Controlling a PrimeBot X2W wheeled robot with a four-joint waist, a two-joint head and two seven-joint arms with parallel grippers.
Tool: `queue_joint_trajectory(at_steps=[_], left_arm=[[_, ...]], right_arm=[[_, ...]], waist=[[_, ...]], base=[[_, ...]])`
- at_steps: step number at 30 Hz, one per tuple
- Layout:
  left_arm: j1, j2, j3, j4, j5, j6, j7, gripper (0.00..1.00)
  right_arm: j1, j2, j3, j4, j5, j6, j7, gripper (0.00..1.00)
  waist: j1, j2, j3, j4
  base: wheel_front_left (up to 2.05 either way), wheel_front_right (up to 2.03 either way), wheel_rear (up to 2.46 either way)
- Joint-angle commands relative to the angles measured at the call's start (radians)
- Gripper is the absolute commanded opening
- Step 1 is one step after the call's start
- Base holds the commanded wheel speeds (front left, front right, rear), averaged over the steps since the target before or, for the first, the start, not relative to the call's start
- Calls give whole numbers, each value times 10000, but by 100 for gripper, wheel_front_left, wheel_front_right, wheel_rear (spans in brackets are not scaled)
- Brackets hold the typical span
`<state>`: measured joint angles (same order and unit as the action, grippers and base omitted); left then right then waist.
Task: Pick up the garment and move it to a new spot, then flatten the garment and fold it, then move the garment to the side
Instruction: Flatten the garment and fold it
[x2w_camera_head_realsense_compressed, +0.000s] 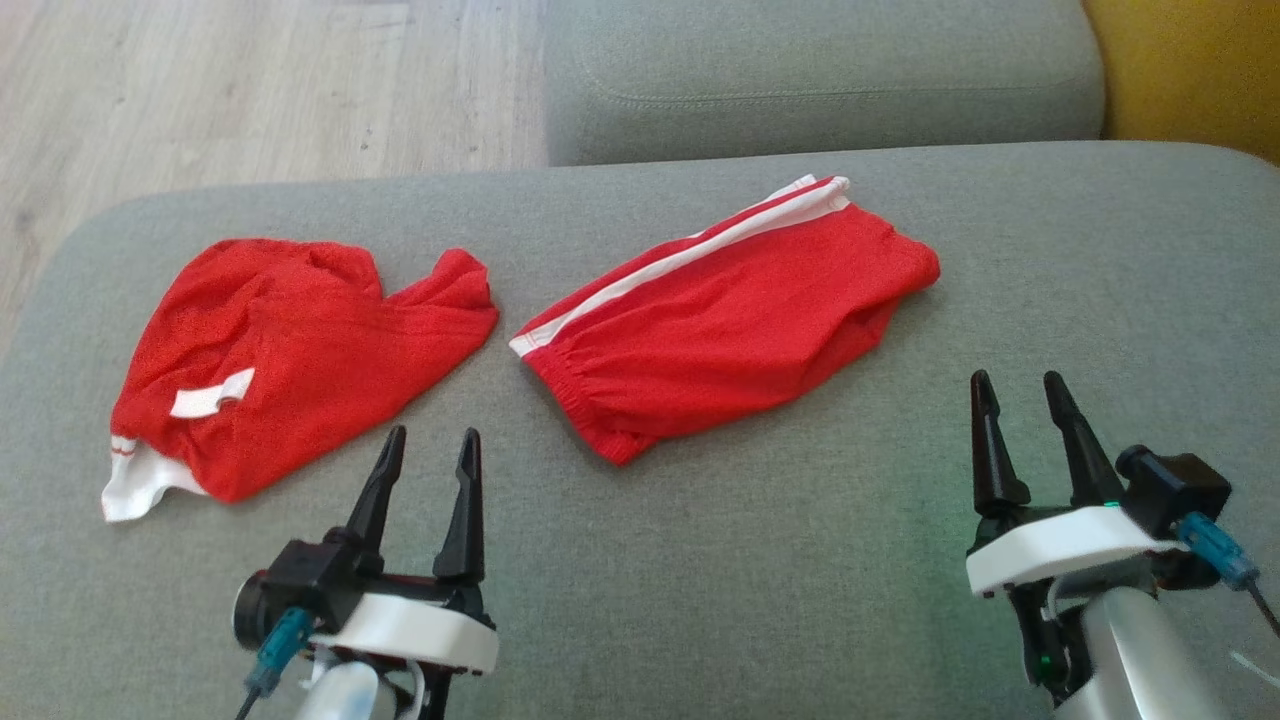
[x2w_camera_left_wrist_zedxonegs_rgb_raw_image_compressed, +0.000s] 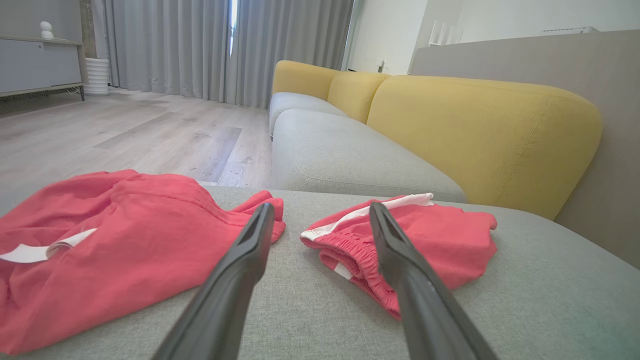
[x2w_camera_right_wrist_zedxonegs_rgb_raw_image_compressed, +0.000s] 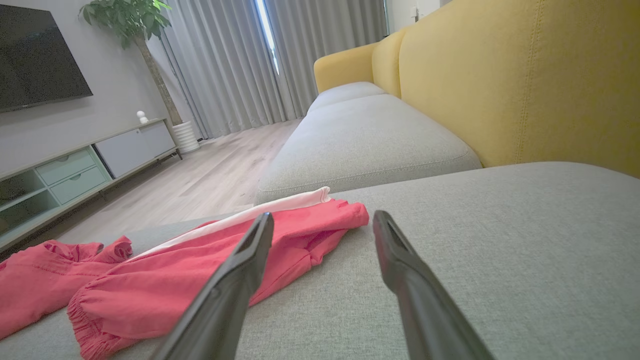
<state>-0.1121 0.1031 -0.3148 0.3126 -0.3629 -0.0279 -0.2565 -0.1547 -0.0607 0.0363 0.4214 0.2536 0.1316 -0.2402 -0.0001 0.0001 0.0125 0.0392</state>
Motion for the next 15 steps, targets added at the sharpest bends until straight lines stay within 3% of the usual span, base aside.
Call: queue_joint_trajectory(at_steps=[1, 7, 15], left_arm=[[-262, -74, 459, -249, 153, -105, -53, 100], [-449, -252, 542, -250, 401, -303, -53, 100], [-1191, -443, 280, -112, 634, -568, -53, 100]], right_arm=[[-250, 76, 174, -405, -131, -9, 76, 100], [-708, 86, -20, -458, -250, -9, 571, 100], [-3078, -350, -1204, 570, 282, -9, 2187, 100]], waist=[[1, -1, 60, 70], [1, -1, 479, 283], [1, -1, 1740, 963]], base=[[0, 0, 0], [0, 0, 0], [0, 0, 0]])
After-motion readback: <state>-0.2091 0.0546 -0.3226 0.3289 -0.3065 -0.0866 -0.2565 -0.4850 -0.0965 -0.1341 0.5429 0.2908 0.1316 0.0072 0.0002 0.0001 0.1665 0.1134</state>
